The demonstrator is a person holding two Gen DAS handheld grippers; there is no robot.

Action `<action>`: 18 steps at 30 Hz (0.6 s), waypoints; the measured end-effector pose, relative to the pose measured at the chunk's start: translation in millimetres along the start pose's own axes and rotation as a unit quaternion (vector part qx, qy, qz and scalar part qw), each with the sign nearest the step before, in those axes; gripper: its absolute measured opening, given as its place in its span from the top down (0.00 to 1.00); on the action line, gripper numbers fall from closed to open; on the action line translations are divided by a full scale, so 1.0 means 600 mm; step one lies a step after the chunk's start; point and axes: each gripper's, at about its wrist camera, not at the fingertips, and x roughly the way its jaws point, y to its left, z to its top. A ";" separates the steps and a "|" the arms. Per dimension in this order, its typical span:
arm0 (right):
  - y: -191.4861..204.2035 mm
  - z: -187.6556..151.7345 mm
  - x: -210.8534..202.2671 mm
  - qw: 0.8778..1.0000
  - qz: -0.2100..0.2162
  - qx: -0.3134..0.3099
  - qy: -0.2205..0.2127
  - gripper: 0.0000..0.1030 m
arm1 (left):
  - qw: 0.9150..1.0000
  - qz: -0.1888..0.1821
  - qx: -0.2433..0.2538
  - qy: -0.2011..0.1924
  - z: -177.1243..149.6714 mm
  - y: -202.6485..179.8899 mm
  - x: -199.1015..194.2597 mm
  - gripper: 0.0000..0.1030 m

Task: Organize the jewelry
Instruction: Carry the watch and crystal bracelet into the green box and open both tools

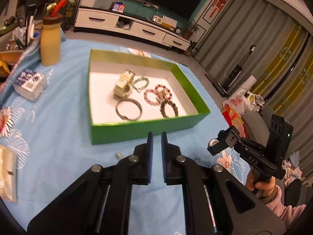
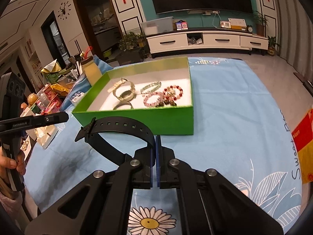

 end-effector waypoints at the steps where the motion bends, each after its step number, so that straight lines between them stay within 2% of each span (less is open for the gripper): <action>1: 0.004 0.006 -0.002 1.000 0.000 -0.002 -0.003 0.98 | 1.000 0.001 0.002 -0.004 0.007 0.001 -0.005 0.93; 5: 0.014 0.025 -0.005 1.000 -0.001 -0.005 -0.014 0.98 | 1.000 0.003 0.010 -0.012 0.029 0.005 -0.017 0.93; 10: 0.023 0.031 -0.003 1.000 0.002 -0.007 -0.014 0.98 | 1.000 0.015 0.006 0.009 0.025 0.019 -0.004 0.89; 11: 0.025 0.031 -0.001 1.000 0.002 -0.009 -0.012 0.98 | 1.000 0.017 0.004 0.018 0.017 0.023 0.004 0.76; 12: 0.027 0.028 0.002 1.000 0.003 -0.010 -0.008 0.98 | 0.999 0.024 0.000 0.030 0.007 0.029 0.015 0.57; 14: 0.029 0.025 0.005 1.000 0.003 -0.011 -0.004 0.98 | 0.997 0.050 -0.001 0.053 -0.018 0.040 0.040 0.50; 16: 0.027 0.022 0.006 1.000 0.004 -0.010 -0.002 0.98 | 0.995 0.071 0.005 0.069 -0.033 0.051 0.057 0.52; 18: 0.028 0.020 0.006 1.000 0.005 -0.009 -0.001 0.98 | 0.991 0.096 0.021 0.087 -0.047 0.057 0.081 0.64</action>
